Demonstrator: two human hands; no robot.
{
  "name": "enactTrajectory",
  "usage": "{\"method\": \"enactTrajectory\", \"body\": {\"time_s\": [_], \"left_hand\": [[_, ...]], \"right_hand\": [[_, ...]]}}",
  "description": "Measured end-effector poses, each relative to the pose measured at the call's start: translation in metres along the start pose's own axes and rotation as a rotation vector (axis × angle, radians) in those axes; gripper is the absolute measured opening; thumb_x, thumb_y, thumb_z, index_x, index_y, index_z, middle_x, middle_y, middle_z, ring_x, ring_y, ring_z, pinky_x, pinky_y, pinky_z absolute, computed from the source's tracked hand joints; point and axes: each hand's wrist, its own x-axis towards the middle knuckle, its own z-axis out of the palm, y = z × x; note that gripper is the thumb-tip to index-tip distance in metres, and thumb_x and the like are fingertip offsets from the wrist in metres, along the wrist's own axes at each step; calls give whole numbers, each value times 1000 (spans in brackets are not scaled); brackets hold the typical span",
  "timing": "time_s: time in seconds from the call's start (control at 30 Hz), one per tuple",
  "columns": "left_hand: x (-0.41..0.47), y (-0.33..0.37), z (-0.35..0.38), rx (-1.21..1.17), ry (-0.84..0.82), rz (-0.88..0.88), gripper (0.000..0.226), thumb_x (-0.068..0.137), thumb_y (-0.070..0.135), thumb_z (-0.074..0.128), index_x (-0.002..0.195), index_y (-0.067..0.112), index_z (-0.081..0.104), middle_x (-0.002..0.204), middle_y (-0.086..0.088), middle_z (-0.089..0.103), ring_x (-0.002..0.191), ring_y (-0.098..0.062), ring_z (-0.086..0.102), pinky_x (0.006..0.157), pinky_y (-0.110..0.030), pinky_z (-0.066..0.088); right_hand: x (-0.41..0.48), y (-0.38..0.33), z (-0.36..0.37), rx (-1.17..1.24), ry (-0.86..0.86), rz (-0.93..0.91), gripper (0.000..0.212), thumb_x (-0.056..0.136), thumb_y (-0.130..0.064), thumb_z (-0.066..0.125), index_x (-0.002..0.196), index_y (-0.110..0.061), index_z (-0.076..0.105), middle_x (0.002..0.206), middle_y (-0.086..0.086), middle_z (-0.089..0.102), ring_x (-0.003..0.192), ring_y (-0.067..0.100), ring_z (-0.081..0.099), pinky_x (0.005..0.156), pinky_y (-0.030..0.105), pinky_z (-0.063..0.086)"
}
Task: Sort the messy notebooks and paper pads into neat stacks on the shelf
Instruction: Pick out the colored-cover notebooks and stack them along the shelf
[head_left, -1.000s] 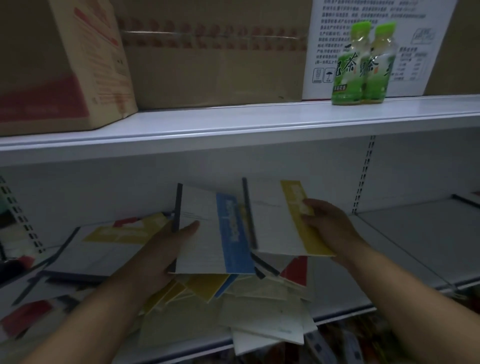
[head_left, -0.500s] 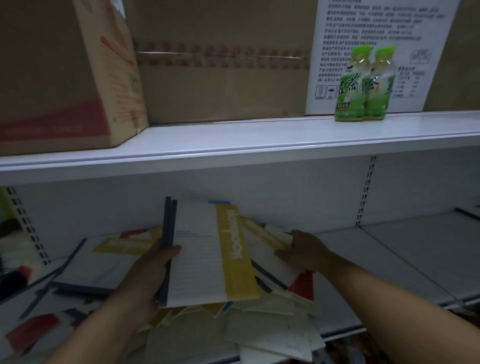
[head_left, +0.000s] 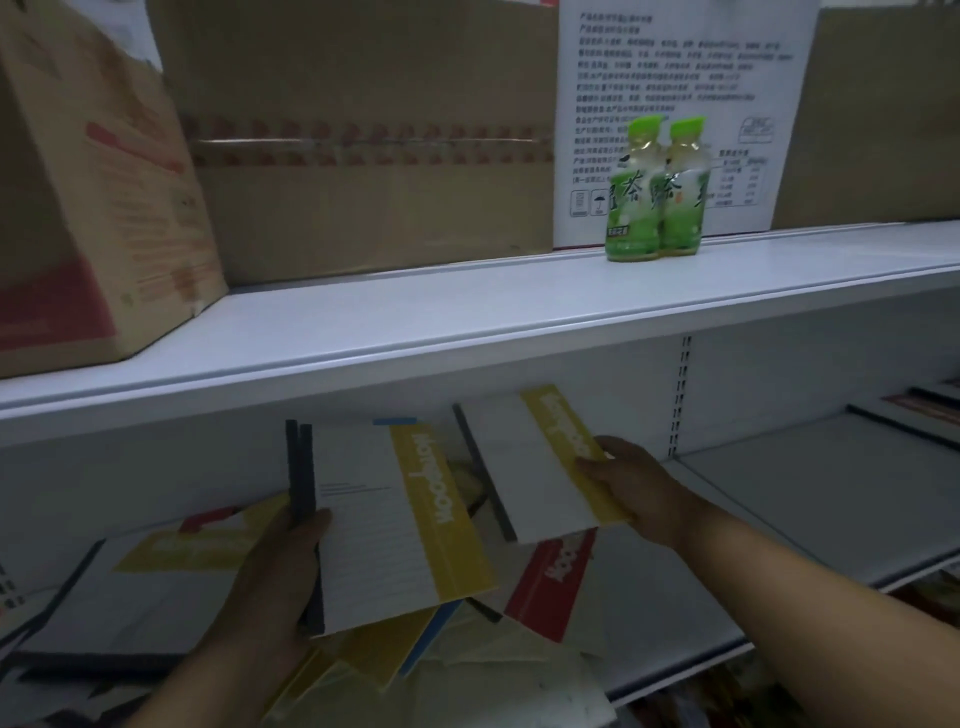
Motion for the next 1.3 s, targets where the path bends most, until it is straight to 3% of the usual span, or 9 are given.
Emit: {"method": "enactTrajectory", "body": {"time_s": [0.07,0.23,0.37,0.47,0.63,0.77,0.87,1.1,1.3], "left_hand": [[3,-7,28,25,-12,35,19,100,21,43,118,26,48,103,-5,60,86,-23,56,69,-35,46],[-6,-30,137,43,-141,31,28,96,31,51,124,27,47,92,6,59,81,-13,58,65,-27,46],[-13,-57,217,108,-218,-18,17,95,15,55,111,19,53,96,-1,65,79,-15,61,60,-27,46],[-21,-79,275,139,-290,-91,21,97,13,50,117,16,50,94,-3,62,80,-20,59,58,-28,44],[-38,-125,369,74,-425,-262,29,97,21,50,125,16,53,109,-10,66,94,-28,63,64,-34,49],[-51,-152,437,76,-523,-389,26,97,17,49,118,7,57,104,-15,67,92,-31,63,63,-36,49],[-56,-174,484,112,-484,-399,27,96,21,49,114,4,58,99,-17,66,86,-32,64,65,-37,52],[-51,-220,573,299,-411,-323,33,98,31,41,126,14,46,111,-11,56,102,-34,55,96,-49,47],[-19,-245,658,304,-382,-255,28,99,19,38,124,13,49,88,-4,51,87,-27,51,77,-31,38]], "right_hand": [[-7,-3,-9,131,-42,21,30,91,-15,60,120,-8,57,108,11,67,93,28,66,79,38,54],[-20,12,-46,-171,-14,85,26,94,-23,55,119,-16,52,111,5,64,96,24,65,83,35,55],[-33,19,-110,-125,6,71,15,96,-20,53,110,-20,49,97,-4,62,87,15,63,73,26,53],[-41,25,-165,-104,70,34,20,95,-14,52,115,-15,54,105,3,64,95,22,63,84,34,52],[-51,42,-267,42,163,70,22,93,-1,50,108,-14,57,88,6,68,67,17,65,57,22,51],[-59,60,-344,17,244,79,24,93,2,48,105,-15,60,88,10,69,68,21,65,60,26,51],[-62,65,-385,-75,287,105,24,94,0,47,103,-17,61,85,4,67,64,14,62,55,20,47],[-39,77,-462,-169,427,187,32,99,-17,36,113,-4,62,95,14,61,81,20,55,69,27,39],[11,87,-528,-272,577,194,38,86,0,36,80,-21,67,67,5,54,58,18,47,56,26,31]]}}
